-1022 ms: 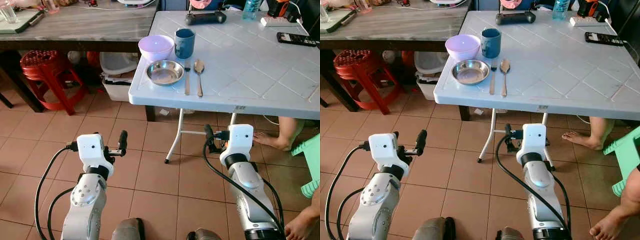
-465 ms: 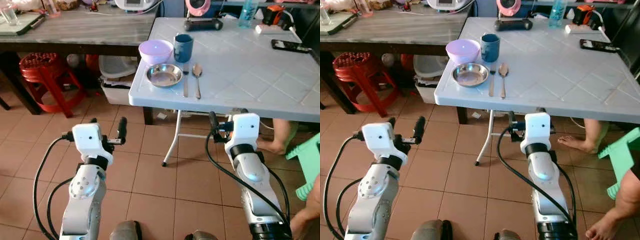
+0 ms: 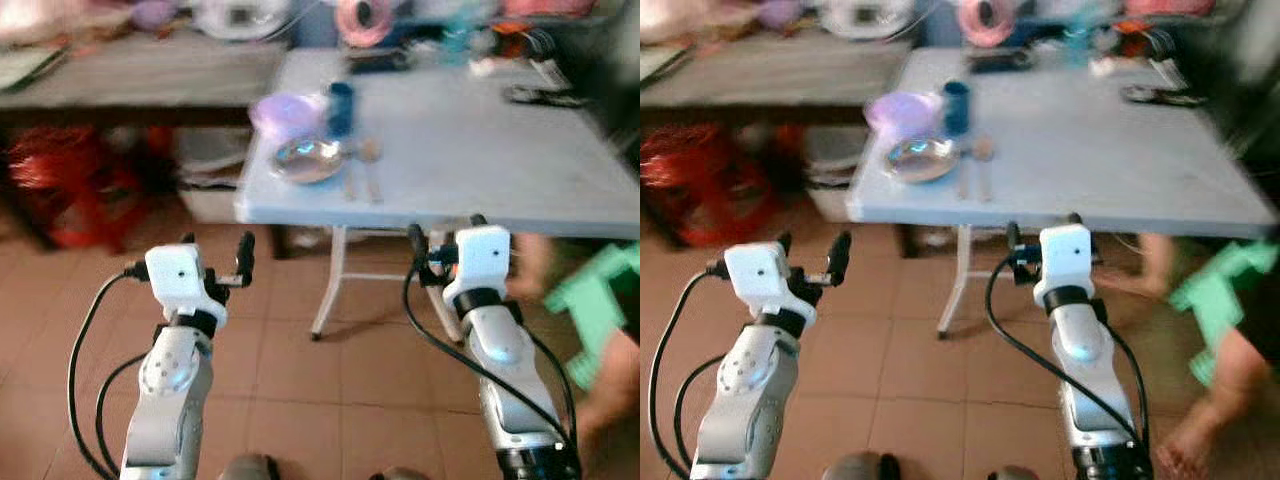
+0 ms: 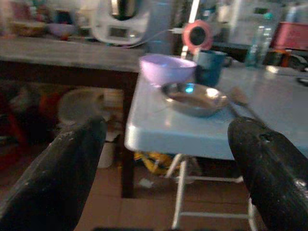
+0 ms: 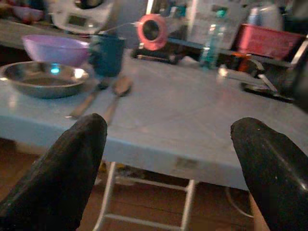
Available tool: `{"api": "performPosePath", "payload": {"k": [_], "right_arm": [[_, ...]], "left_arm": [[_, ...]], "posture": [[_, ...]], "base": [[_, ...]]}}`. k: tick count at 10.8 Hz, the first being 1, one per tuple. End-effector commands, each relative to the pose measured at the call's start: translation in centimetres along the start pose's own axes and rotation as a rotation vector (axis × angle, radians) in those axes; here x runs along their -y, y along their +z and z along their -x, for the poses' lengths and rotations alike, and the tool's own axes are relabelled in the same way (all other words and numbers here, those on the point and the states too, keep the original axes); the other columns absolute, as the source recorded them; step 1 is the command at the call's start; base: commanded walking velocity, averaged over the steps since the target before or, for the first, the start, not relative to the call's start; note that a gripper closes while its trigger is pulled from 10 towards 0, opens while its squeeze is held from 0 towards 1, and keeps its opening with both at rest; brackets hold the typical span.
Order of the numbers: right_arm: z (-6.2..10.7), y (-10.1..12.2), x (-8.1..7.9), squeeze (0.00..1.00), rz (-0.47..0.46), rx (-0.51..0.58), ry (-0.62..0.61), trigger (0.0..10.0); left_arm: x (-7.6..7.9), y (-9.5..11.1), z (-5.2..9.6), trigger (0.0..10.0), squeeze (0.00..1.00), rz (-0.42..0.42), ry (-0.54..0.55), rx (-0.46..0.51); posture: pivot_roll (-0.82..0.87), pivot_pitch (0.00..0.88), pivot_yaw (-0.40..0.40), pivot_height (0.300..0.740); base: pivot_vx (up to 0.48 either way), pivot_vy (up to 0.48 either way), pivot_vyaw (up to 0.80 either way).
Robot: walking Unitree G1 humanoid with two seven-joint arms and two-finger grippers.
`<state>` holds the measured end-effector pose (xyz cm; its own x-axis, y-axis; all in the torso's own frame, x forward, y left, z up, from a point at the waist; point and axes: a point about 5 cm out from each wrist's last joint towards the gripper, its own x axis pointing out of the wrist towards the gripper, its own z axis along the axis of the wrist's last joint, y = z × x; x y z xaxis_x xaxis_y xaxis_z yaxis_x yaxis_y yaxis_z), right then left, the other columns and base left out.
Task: Setting the table
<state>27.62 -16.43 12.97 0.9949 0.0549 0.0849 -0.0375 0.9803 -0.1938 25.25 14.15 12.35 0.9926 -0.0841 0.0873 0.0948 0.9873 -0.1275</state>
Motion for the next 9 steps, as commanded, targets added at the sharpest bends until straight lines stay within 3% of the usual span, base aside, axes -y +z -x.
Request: {"api": "performPosePath", "payload": {"k": [1, 5, 7, 9], "right_arm": [[-0.21, 0.85, -0.23, 0.0, -0.006, 0.037, 0.017, 10.0], [-0.32, 1.41, -0.64, 0.0, -0.006, 0.069, 0.047, 10.0], [-0.36, 1.64, -0.79, 0.0, -0.002, 0.082, 0.054, 10.0], [-0.45, 1.74, -0.89, 0.0, 0.001, 0.088, 0.058, 10.0]], "left_arm": [[0.17, 0.05, -0.13, 10.0, 0.0, -0.01, -0.015, 0.005], [0.03, 0.06, -0.25, 10.0, 0.0, -0.013, -0.003, 0.005], [0.09, 0.14, -0.37, 10.0, 0.0, -0.013, 0.001, 0.01], [0.06, 0.17, -0.43, 10.0, 0.0, -0.014, 0.01, 0.012]], "posture": [[0.02, 0.054, 0.053, 0.74], [0.02, 0.06, 0.058, 0.74], [0.02, 0.064, 0.057, 0.74], [0.02, 0.065, 0.054, 0.74]], "base": [[0.405, 0.255, 0.0], [0.374, 0.299, 0.0], [0.321, 0.356, 0.8], [0.3, 0.375, 0.2]]}}
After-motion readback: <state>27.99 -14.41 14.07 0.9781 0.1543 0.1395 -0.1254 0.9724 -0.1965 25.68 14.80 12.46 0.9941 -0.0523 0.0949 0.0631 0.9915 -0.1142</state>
